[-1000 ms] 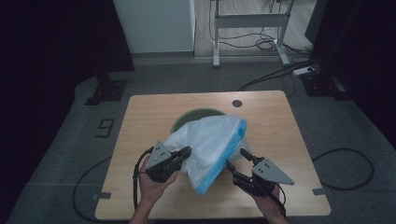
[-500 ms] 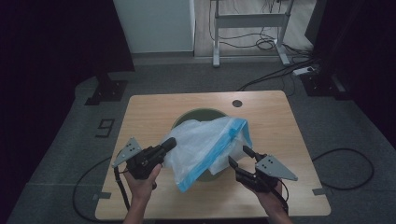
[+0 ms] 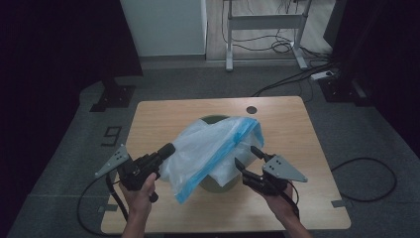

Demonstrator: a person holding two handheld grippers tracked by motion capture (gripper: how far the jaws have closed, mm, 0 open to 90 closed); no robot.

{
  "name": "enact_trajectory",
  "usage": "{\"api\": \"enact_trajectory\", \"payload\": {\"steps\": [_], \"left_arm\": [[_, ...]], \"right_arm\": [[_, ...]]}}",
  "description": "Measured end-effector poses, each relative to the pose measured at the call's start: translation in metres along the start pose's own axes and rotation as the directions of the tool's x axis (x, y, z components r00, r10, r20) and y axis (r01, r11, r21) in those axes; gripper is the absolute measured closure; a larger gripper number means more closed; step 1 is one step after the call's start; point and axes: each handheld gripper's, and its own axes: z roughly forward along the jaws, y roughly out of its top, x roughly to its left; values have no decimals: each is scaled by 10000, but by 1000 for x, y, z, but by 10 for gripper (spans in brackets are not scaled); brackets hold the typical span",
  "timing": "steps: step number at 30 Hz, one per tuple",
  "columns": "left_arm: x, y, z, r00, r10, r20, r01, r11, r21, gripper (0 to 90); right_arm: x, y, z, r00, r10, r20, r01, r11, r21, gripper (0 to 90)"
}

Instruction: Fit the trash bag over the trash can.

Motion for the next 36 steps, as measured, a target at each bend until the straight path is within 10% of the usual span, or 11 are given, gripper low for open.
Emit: {"api": "enact_trajectory", "payload": {"steps": [36], "left_arm": [[7,-3,-4,9973,-626,391,631,9979,-116,897]], "right_arm": [[15,8,39,9986,-427,-304,444,9975,551,303]]}}
